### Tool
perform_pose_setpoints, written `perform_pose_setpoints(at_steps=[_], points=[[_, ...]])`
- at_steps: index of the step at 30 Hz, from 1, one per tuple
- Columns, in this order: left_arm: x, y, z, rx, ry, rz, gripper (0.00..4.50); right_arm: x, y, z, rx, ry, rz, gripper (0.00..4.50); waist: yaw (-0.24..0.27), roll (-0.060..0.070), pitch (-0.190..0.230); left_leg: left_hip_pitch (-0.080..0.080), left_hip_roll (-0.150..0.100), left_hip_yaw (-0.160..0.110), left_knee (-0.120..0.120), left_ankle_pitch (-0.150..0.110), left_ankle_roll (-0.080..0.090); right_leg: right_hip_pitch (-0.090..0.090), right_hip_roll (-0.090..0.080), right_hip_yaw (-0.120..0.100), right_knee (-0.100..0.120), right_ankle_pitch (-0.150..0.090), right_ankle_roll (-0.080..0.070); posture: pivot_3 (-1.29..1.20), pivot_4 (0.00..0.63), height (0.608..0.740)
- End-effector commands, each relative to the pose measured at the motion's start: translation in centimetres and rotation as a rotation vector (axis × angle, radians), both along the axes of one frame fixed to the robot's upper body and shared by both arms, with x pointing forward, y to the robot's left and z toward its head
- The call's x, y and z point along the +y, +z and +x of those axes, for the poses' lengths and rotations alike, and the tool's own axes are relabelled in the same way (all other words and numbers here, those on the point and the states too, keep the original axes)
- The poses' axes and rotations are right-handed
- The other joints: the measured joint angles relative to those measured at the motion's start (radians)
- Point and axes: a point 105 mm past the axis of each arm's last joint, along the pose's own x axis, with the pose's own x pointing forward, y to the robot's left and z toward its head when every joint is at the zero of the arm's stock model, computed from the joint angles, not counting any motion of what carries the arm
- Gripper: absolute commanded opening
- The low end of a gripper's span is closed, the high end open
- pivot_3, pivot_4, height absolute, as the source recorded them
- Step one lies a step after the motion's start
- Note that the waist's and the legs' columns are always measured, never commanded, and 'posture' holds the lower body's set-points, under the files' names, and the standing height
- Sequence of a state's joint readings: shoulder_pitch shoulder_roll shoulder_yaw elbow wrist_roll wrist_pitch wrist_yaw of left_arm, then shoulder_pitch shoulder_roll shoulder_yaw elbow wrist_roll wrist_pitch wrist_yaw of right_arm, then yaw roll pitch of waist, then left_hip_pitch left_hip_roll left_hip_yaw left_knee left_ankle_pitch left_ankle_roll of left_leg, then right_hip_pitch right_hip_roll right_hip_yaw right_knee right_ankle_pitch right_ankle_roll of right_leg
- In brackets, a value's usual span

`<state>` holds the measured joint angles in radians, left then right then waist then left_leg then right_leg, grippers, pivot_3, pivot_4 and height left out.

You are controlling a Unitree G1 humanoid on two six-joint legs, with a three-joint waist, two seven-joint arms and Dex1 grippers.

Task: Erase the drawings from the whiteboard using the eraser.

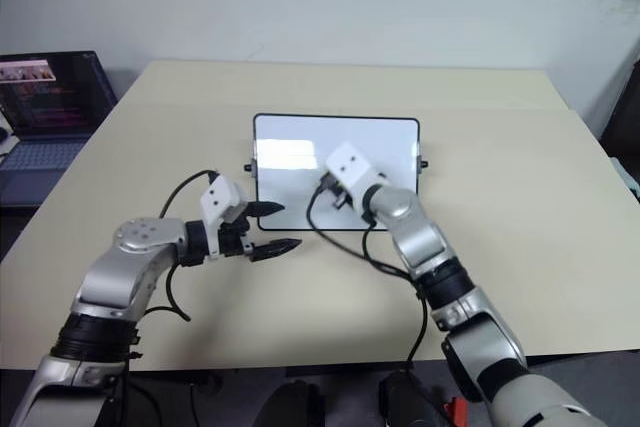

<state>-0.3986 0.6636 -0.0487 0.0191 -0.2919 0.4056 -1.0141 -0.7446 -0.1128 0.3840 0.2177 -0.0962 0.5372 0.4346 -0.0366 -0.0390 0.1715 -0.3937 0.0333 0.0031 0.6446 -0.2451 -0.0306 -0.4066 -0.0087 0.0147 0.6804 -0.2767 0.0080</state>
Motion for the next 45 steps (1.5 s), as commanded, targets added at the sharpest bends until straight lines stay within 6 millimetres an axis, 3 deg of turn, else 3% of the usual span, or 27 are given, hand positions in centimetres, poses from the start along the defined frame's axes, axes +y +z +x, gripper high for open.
perform_pose_setpoints(at_steps=[1, 5, 8, 13, 16, 18, 21, 27, 30, 33, 40, 42, 45], points=[[0.3, 1.1, 0.3, -0.045, 0.002, 0.002, 4.50, -1.5, -1.2, 0.7, 0.013, -0.086, -0.045, 1.32, 0.002, 0.000, 0.000, 0.000, 0.000, 0.000, 0.000, 0.000, 0.000, 0.000, 0.000, 0.000, 0.000, 0.000, 0.001, 0.00, 0.150, 0.740], [0.6, 1.0, 0.4, -0.040, 0.010, 0.015, 4.50, -2.7, 1.2, 2.3, -0.111, -0.190, -0.001, 1.32, 0.004, 0.000, 0.000, 0.000, 0.000, 0.000, 0.001, 0.001, 0.000, 0.000, 0.000, 0.000, 0.000, 0.000, 0.001, 0.00, 0.150, 0.740], [0.8, 0.7, 0.4, -0.033, 0.014, 0.033, 4.50, -1.5, 1.9, 1.9, -0.144, -0.137, 0.025, 1.32, 0.007, 0.000, 0.000, 0.000, 0.000, -0.001, 0.001, 0.001, 0.001, 0.000, 0.000, 0.000, 0.000, 0.000, 0.001, 0.00, 0.150, 0.740], [0.7, 0.5, 0.4, -0.029, 0.013, 0.040, 4.50, 0.5, -0.6, 0.2, -0.075, -0.009, -0.045, 1.32, 0.002, 0.000, 0.000, -0.003, -0.001, 0.000, 0.000, 0.000, 0.001, -0.003, 0.000, 0.000, -0.001, 0.002, -0.003, 0.00, 0.150, 0.740], [0.7, 0.5, 0.4, -0.027, 0.012, 0.043, 4.50, 0.9, -2.4, -1.1, -0.022, 0.070, -0.113, 1.32, 0.001, 0.000, 0.000, -0.003, 0.000, 0.000, -0.001, 0.000, 0.001, -0.003, 0.000, 0.000, -0.001, 0.002, -0.004, 0.00, 0.150, 0.740], [0.7, 0.4, 0.4, -0.023, 0.012, 0.047, 4.50, 0.8, -2.6, -1.2, -0.023, 0.074, -0.126, 1.32, 0.002, 0.000, 0.000, -0.004, 0.000, 0.000, -0.001, 0.000, 0.001, -0.003, 0.000, -0.001, 0.000, 0.002, -0.004, 0.00, 0.150, 0.740], [0.7, 0.3, 0.4, -0.020, 0.010, 0.050, 4.50, -0.5, -1.6, 0.1, -0.071, -0.028, -0.113, 1.32, 0.004, 0.000, 0.000, -0.004, 0.000, 0.000, 0.000, 0.000, 0.001, -0.003, 0.000, 0.000, 0.000, 0.001, -0.001, 0.00, 0.150, 0.740], [0.5, 0.2, 0.3, -0.015, 0.003, 0.050, 4.50, -5.0, 1.0, 2.5, -0.163, -0.245, -0.072, 1.32, 0.012, 0.000, 0.000, -0.003, -0.001, -0.002, 0.001, 0.001, 0.001, -0.002, -0.001, -0.002, 0.000, 0.000, 0.000, 0.00, 0.150, 0.740], [0.4, 0.1, 0.2, -0.013, -0.004, 0.049, 4.50, -7.6, 1.1, 2.5, -0.150, -0.317, -0.063, 1.32, 0.012, 0.000, 0.000, -0.003, -0.002, -0.001, 0.001, 0.001, 0.001, -0.001, -0.002, -0.001, 0.000, 0.001, -0.001, 0.00, 0.150, 0.740], [0.3, 0.2, 0.2, -0.011, -0.013, 0.047, 4.50, -8.9, 0.4, 1.8, -0.111, -0.342, -0.056, 1.32, 0.011, 0.000, 0.000, -0.003, -0.002, -0.001, 0.001, 0.001, 0.001, -0.001, -0.002, -0.001, -0.001, 0.001, -0.001, 0.00, 0.150, 0.740], [-0.3, 0.4, 0.4, -0.016, -0.038, 0.044, 4.50, -5.0, -3.4, -1.8, 0.055, -0.156, -0.081, 1.32, 0.000, 0.000, 0.000, -0.001, -0.001, 0.000, 0.001, 0.001, 0.001, 0.000, -0.001, 0.000, 0.000, 0.000, 0.001, 0.00, 0.150, 0.740], [-0.4, 0.5, 0.4, -0.018, -0.043, 0.043, 4.50, -4.4, -3.5, -2.1, 0.054, -0.142, -0.077, 1.32, -0.002, 0.000, 0.000, 0.000, 0.000, 0.000, 0.000, 0.001, 0.001, 0.000, 0.000, 0.000, 0.000, 0.000, 0.001, 0.00, 0.150, 0.740], [-0.4, 0.5, 0.4, -0.017, -0.046, 0.045, 4.50, -4.7, -2.0, -1.1, -0.018, -0.202, -0.047, 1.32, -0.002, 0.000, 0.000, 0.000, 0.000, 0.000, 0.001, 0.001, 0.001, 0.000, 0.001, 0.000, 0.000, 0.000, 0.001, 0.00, 0.150, 0.740]])
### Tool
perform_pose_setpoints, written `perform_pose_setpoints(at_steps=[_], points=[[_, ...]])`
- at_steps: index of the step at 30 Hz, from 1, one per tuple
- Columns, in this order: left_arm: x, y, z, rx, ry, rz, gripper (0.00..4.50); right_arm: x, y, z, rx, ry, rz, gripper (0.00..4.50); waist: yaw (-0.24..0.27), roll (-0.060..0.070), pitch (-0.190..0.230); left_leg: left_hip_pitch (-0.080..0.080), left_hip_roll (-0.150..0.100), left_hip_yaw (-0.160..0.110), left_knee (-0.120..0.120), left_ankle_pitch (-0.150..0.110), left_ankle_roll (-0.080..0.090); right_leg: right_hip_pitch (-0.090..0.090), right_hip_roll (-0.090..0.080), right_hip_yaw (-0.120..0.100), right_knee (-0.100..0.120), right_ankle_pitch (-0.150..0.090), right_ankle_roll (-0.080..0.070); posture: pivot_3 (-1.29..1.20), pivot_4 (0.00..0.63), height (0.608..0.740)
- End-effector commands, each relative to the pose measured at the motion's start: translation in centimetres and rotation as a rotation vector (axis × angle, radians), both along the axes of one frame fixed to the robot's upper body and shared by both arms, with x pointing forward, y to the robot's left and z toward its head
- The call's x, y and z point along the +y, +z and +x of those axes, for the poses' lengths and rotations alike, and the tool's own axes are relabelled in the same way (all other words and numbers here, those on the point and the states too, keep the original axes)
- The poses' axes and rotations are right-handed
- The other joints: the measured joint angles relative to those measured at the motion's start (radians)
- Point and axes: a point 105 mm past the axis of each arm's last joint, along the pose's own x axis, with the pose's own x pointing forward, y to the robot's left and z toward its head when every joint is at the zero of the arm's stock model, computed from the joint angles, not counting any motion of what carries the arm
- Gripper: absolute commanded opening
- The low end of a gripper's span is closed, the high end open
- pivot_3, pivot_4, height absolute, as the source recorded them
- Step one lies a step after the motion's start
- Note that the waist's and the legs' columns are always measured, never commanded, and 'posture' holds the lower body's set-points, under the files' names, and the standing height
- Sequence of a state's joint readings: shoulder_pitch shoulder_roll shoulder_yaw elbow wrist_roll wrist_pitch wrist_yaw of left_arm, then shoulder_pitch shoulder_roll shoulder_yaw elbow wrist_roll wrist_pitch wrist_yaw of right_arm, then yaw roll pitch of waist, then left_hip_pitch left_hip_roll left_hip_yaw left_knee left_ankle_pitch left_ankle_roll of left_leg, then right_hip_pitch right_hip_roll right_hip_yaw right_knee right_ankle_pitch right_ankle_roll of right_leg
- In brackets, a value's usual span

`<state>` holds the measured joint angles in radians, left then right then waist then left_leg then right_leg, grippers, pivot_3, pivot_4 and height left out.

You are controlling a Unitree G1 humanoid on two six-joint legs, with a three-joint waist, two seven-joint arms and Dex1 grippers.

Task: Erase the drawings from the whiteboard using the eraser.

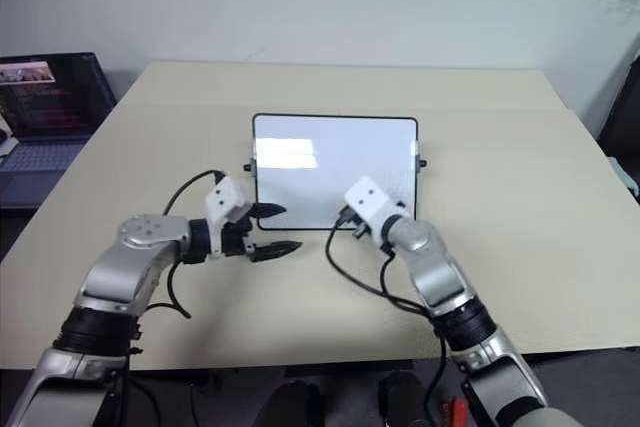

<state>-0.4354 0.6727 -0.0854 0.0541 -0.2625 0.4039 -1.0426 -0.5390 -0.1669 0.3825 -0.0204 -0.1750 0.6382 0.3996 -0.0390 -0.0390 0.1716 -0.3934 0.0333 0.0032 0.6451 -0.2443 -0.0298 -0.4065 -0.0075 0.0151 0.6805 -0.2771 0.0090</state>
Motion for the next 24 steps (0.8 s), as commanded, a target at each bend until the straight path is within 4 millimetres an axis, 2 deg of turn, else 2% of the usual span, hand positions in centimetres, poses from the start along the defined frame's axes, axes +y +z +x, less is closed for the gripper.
perform_pose_setpoints(at_steps=[1, 4, 8, 12, 15, 19, 24], points=[[-0.2, 0.8, 0.1, -0.035, -0.020, -0.001, 4.50, -1.8, 1.3, 1.8, -0.071, -0.123, 0.006, 1.32, 0.000, 0.000, 0.000, 0.000, 0.000, 0.000, 0.000, 0.000, 0.000, 0.000, 0.000, 0.000, 0.000, 0.000, 0.000, 0.00, 0.150, 0.740], [-0.3, 0.8, 0.1, -0.033, -0.026, 0.000, 4.50, -3.1, 3.1, 3.2, -0.148, -0.209, 0.028, 1.32, 0.003, 0.000, 0.000, -0.001, 0.000, 0.000, 0.000, 0.000, 0.000, 0.000, 0.000, 0.000, 0.000, 0.000, 0.000, 0.00, 0.150, 0.740], [-0.3, 0.8, 0.0, -0.032, -0.029, 0.000, 4.50, -4.0, 3.6, 3.9, -0.175, -0.262, 0.035, 1.32, 0.009, 0.000, 0.000, -0.001, -0.001, 0.000, 0.000, 0.000, 0.000, 0.000, 0.000, 0.000, -0.001, 0.000, 0.000, 0.00, 0.150, 0.740], [-0.3, 0.8, 0.0, -0.032, -0.031, 0.002, 4.50, -2.9, 2.3, 3.0, -0.110, -0.187, 0.019, 1.32, 0.007, 0.000, 0.000, -0.002, -0.001, 0.000, 0.000, 0.000, 0.000, -0.001, -0.001, 0.000, -0.001, 0.000, -0.001, 0.00, 0.150, 0.740], [-0.4, 0.8, 0.0, -0.032, -0.032, 0.002, 4.50, -1.0, 0.9, 1.6, -0.048, -0.081, -0.001, 1.32, 0.007, 0.000, 0.000, -0.002, -0.001, 0.000, 0.000, 0.000, 0.000, -0.001, -0.001, 0.000, -0.001, 0.000, 0.000, 0.00, 0.150, 0.740], [-0.4, 0.8, 0.0, -0.031, -0.034, 0.002, 4.50, -0.2, 0.4, 0.9, -0.026, -0.047, -0.006, 1.32, 0.004, 0.000, 0.000, -0.002, 0.000, 0.000, 0.000, 0.000, 0.000, -0.001, -0.001, 0.000, -0.001, 0.000, 0.000, 0.00, 0.150, 0.740], [-0.5, 0.9, 0.0, -0.032, -0.037, 0.001, 4.50, -3.3, 2.2, 2.8, -0.113, -0.195, 0.012, 1.32, 0.006, 0.000, 0.000, -0.002, -0.001, 0.000, 0.000, 0.000, 0.000, -0.001, -0.001, 0.000, -0.001, 0.000, 0.000, 0.00, 0.150, 0.740]])
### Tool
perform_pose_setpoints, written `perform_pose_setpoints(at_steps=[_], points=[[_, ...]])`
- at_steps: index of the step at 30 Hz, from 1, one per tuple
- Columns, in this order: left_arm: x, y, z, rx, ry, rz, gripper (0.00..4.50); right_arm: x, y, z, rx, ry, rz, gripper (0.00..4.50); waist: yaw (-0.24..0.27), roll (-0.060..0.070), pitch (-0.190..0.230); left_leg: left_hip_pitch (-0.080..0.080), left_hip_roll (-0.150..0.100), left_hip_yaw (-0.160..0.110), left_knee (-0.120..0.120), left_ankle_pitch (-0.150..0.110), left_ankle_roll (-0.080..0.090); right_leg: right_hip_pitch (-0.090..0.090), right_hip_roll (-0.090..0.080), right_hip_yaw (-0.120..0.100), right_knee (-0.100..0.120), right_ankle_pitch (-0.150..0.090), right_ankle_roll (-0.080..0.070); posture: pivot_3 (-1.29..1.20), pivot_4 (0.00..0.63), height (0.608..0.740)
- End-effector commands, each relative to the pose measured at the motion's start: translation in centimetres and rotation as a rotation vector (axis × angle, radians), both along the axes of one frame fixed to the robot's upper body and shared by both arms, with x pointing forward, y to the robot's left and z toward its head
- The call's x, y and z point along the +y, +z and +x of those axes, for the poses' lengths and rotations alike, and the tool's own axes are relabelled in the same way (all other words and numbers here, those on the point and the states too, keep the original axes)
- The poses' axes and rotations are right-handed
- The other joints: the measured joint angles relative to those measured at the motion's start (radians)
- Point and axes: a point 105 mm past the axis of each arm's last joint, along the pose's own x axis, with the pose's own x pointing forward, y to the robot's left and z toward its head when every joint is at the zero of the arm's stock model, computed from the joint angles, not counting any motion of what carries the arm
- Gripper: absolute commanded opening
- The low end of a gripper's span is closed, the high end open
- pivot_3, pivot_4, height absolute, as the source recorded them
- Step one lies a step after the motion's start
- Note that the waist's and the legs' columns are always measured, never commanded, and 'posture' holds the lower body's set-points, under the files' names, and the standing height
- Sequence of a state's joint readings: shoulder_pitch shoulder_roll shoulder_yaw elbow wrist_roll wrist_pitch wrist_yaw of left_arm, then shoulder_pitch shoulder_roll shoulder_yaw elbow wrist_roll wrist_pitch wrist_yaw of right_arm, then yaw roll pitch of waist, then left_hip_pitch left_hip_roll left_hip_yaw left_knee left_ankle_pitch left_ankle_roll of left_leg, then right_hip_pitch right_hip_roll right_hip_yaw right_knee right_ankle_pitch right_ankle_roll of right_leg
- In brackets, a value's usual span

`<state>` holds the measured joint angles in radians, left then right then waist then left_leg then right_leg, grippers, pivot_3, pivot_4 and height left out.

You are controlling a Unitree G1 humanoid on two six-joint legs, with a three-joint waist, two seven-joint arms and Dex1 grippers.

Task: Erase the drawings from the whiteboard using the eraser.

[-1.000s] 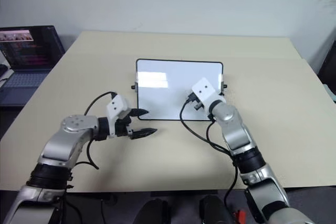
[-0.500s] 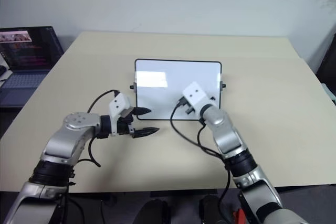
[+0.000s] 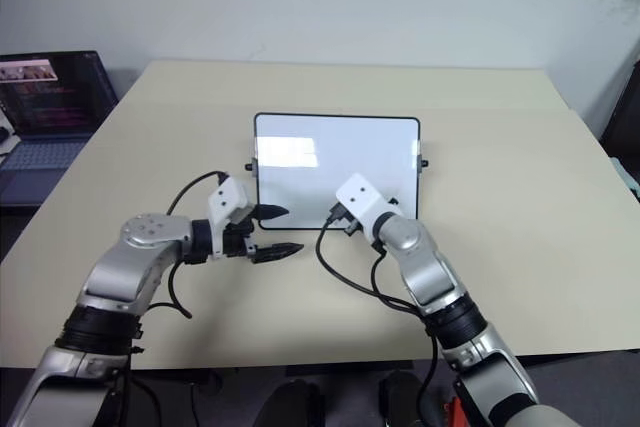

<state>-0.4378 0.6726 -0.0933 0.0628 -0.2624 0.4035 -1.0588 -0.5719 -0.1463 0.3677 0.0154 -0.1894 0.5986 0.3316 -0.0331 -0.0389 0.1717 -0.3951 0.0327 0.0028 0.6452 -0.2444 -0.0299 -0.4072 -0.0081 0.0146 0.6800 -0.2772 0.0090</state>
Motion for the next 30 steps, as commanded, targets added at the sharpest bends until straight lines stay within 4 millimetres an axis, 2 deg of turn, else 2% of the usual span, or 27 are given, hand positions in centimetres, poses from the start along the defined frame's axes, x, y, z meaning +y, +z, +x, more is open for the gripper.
perform_pose_setpoints(at_steps=[1, 6, 12, 14, 17, 21, 25, 30], points=[[-0.4, 1.1, 0.1, -0.048, -0.022, -0.003, 4.50, -3.9, 1.4, 2.0, -0.056, -0.170, 0.007, 1.32, 0.001, 0.000, 0.000, 0.000, 0.000, 0.000, 0.000, 0.000, 0.000, 0.000, 0.000, 0.000, 0.000, 0.000, 0.000, 0.00, 0.150, 0.740], [-1.1, 1.6, 0.0, -0.059, -0.046, -0.027, 4.50, -6.3, 3.3, 1.6, -0.094, -0.215, 0.066, 1.32, 0.008, 0.000, 0.000, -0.001, -0.001, 0.000, 0.000, 0.000, 0.000, 0.000, -0.001, -0.001, 0.000, 0.000, 0.000, 0.00, 0.150, 0.740], [-2.7, 3.3, -0.4, -0.092, -0.109, -0.074, 4.50, -8.4, 8.2, -2.6, -0.171, -0.207, 0.254, 1.32, 0.006, 0.001, 0.002, -0.006, -0.001, 0.000, -0.001, 0.000, 0.000, -0.005, -0.001, 0.000, -0.001, 0.001, -0.002, 0.00, 0.150, 0.740], [-3.1, 4.0, -0.6, -0.106, -0.134, -0.085, 4.50, -9.6, 8.9, -4.0, -0.184, -0.233, 0.290, 1.32, 0.003, 0.001, 0.002, -0.007, -0.001, -0.001, -0.001, -0.001, -0.001, -0.006, -0.001, -0.001, -0.001, 0.001, -0.002, 0.00, 0.150, 0.740], [-4.5, 4.9, -1.2, -0.121, -0.201, -0.100, 4.50, -12.4, 7.7, -5.7, -0.151, -0.336, 0.263, 1.32, 0.004, 0.001, 0.002, -0.007, -0.001, -0.001, -0.002, -0.002, -0.003, -0.006, 0.000, -0.001, -0.002, -0.001, 0.000, 0.00, 0.150, 0.740], [-6.4, 4.2, -2.4, -0.089, -0.320, -0.089, 4.50, -14.1, 3.5, -6.7, -0.012, -0.419, 0.251, 1.32, 0.005, 0.001, 0.002, -0.007, -0.003, 0.000, -0.001, -0.003, -0.005, -0.005, 0.000, 0.000, -0.002, -0.002, 0.001, 0.00, 0.150, 0.740], [-8.4, 3.9, -2.4, -0.100, -0.394, -0.083, 4.50, -14.9, 1.1, -5.8, 0.067, -0.504, 0.308, 1.32, -0.001, 0.002, 0.002, -0.005, -0.003, 0.002, -0.001, -0.003, -0.005, -0.004, 0.002, 0.002, -0.001, -0.004, 0.003, 0.00, 0.150, 0.740], [-10.9, 3.9, -2.3, -0.120, -0.488, -0.085, 4.50, -16.1, -0.5, -3.7, 0.099, -0.626, 0.378, 1.32, 0.001, 0.002, 0.002, -0.005, -0.004, 0.001, 0.000, -0.003, -0.005, -0.004, 0.005, 0.002, 0.000, -0.004, 0.004, 0.00, 0.150, 0.740]])
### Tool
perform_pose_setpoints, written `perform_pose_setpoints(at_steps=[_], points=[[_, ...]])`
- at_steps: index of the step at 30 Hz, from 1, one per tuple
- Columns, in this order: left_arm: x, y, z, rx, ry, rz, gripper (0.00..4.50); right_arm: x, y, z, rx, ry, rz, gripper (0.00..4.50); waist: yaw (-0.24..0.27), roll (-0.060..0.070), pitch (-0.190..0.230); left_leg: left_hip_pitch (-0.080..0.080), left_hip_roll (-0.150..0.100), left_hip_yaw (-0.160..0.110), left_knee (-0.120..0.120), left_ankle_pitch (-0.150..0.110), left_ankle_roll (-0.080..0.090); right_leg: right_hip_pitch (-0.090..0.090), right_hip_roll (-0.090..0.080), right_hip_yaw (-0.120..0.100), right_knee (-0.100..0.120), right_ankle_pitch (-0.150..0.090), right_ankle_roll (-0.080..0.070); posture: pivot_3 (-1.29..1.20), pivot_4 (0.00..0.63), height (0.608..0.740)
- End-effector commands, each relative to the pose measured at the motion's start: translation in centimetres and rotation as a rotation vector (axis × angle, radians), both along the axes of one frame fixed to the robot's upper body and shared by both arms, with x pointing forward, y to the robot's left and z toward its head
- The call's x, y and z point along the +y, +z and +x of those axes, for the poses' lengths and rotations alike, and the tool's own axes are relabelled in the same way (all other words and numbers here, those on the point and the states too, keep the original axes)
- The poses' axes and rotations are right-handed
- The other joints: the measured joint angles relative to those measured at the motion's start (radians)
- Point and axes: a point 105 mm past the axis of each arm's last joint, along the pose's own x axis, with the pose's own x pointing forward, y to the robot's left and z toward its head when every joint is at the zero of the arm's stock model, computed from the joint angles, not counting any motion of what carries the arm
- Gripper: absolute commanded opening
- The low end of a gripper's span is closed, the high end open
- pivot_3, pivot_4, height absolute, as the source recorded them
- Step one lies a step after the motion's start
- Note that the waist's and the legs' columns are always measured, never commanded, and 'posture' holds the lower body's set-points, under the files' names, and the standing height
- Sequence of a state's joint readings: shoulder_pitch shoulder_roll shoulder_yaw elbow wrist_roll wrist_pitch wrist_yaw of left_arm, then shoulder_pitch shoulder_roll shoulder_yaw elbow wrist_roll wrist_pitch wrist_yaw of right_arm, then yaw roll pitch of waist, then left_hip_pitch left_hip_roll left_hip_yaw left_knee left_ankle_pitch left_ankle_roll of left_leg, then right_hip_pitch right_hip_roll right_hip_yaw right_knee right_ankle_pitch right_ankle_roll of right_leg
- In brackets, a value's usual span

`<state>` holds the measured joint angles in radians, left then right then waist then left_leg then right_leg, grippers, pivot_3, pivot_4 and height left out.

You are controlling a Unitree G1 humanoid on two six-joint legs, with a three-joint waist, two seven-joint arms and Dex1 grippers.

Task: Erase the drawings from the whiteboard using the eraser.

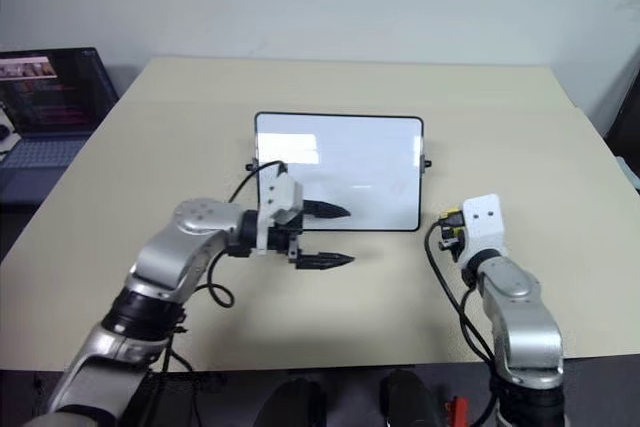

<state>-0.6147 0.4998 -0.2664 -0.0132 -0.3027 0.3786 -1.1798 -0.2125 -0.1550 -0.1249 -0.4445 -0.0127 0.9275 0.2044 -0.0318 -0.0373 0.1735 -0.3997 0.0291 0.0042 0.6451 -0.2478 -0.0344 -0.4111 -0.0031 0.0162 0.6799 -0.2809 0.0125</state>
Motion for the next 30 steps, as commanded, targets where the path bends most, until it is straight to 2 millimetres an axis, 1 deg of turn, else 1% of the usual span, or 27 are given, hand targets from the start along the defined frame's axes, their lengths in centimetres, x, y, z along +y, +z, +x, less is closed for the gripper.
perform_pose_setpoints(at_steps=[1, 7, 11, 14, 16, 18, 19, 20, 23, 25, 26, 28, 30], points=[[-1.1, 0.4, 0.0, -0.042, -0.059, 0.006, 4.50, -1.2, 0.3, 1.0, -0.033, -0.066, 0.022, 1.32, 0.000, 0.000, 0.000, 0.000, 0.000, 0.000, 0.000, 0.000, 0.000, 0.000, 0.000, 0.000, 0.000, 0.000, 0.000, 0.00, 0.150, 0.740], [-1.9, -0.4, 1.2, -0.064, -0.059, 0.005, 4.50, -2.6, 0.0, 1.9, -0.029, -0.124, 0.046, 1.32, 0.001, 0.000, 0.000, -0.001, 0.000, 0.000, 0.000, 0.000, 0.000, 0.000, 0.000, 0.000, -0.001, 0.002, -0.004, 0.00, 0.150, 0.740], [-1.9, -0.7, 1.7, -0.086, -0.054, 0.015, 4.50, -3.1, -0.1, 1.8, -0.025, -0.133, 0.047, 1.32, 0.001, 0.000, 0.000, -0.001, 0.000, 0.000, 0.000, 0.000, 0.000, 0.000, 0.000, 0.000, -0.001, 0.002, -0.004, 0.00, 0.150, 0.740], [-1.9, -0.8, 1.9, -0.093, -0.054, 0.016, 4.50, -3.0, -0.1, 1.7, -0.022, -0.131, 0.058, 1.32, 0.000, 0.000, 0.000, -0.001, 0.000, 0.000, 0.000, 0.000, 0.000, 0.000, 0.000, 0.000, -0.001, 0.002, -0.004, 0.00, 0.150, 0.740], [-1.9, -0.8, 1.9, -0.095, -0.055, 0.015, 4.50, -3.1, -0.1, 1.7, -0.023, -0.138, 0.065, 2.04, 0.000, 0.000, 0.000, -0.001, 0.000, 0.000, 0.000, 0.000, 0.000, 0.000, 0.000, 0.000, -0.001, 0.002, -0.004, 0.00, 0.150, 0.740], [-2.0, -0.9, 2.0, -0.098, -0.054, 0.017, 4.50, -3.2, -0.1, 1.8, -0.027, -0.144, 0.070, 2.62, 0.000, 0.000, 0.000, -0.001, 0.000, 0.000, 0.000, 0.000, 0.000, 0.000, 0.000, 0.000, -0.001, 0.002, -0.004, 0.00, 0.150, 0.740], [-2.0, -1.0, 2.0, -0.099, -0.054, 0.018, 4.50, -3.2, -0.2, 1.8, -0.026, -0.144, 0.070, 3.03, 0.000, 0.000, 0.000, -0.001, 0.000, 0.000, 0.000, 0.000, 0.000, 0.000, 0.000, 0.000, -0.001, 0.002, -0.004, 0.00, 0.150, 0.740], [-2.0, -1.0, 2.1, -0.101, -0.053, 0.019, 4.50, -3.3, -0.2, 1.8, -0.025, -0.145, 0.070, 3.30, 0.000, 0.000, 0.000, -0.001, 0.000, 0.000, 0.000, 0.000, 0.000, 0.000, 0.000, 0.000, -0.001, 0.002, -0.004, 0.00, 0.150, 0.740], [-2.0, -1.1, 2.2, -0.105, -0.046, 0.017, 4.50, -3.4, -0.3, 1.8, -0.026, -0.152, 0.071, 4.45, 0.000, 0.000, 0.000, -0.001, 0.000, 0.000, 0.000, 0.000, 0.000, 0.000, 0.000, 0.000, -0.001, 0.002, -0.004, 0.00, 0.150, 0.740], [-1.9, -0.8, 2.6, -0.122, -0.010, -0.004, 4.50, -3.4, 0.4, 1.8, -0.072, -0.150, 0.071, 4.45, 0.001, 0.000, 0.000, -0.001, 0.000, 0.000, 0.000, 0.000, 0.000, 0.000, 0.000, 0.000, 0.000, 0.002, -0.004, 0.00, 0.150, 0.740], [-1.3, -0.2, 3.0, -0.132, 0.046, -0.035, 4.50, -3.1, 1.5, 1.8, -0.127, -0.137, 0.082, 4.45, 0.001, 0.000, 0.000, -0.001, 0.000, 0.000, 0.000, 0.000, 0.000, 0.000, 0.000, 0.000, 0.000, 0.002, -0.004, 0.00, 0.150, 0.740], [0.4, 0.5, 3.3, -0.146, 0.148, -0.082, 4.50, -1.8, 3.4, 1.3, -0.211, -0.084, 0.098, 4.45, -0.003, 0.000, 0.000, -0.001, 0.001, 0.000, 0.000, 0.000, 0.000, 0.000, 0.000, 0.001, 0.000, 0.002, -0.004, 0.00, 0.150, 0.740], [2.1, 0.8, 2.7, -0.150, 0.222, -0.111, 4.50, -0.9, 4.5, 0.4, -0.263, -0.043, 0.071, 4.45, -0.008, 0.001, 0.000, -0.001, 0.002, 0.000, -0.001, 0.000, 0.000, -0.001, 0.000, 0.001, 0.000, 0.002, -0.004, 0.00, 0.150, 0.740]])
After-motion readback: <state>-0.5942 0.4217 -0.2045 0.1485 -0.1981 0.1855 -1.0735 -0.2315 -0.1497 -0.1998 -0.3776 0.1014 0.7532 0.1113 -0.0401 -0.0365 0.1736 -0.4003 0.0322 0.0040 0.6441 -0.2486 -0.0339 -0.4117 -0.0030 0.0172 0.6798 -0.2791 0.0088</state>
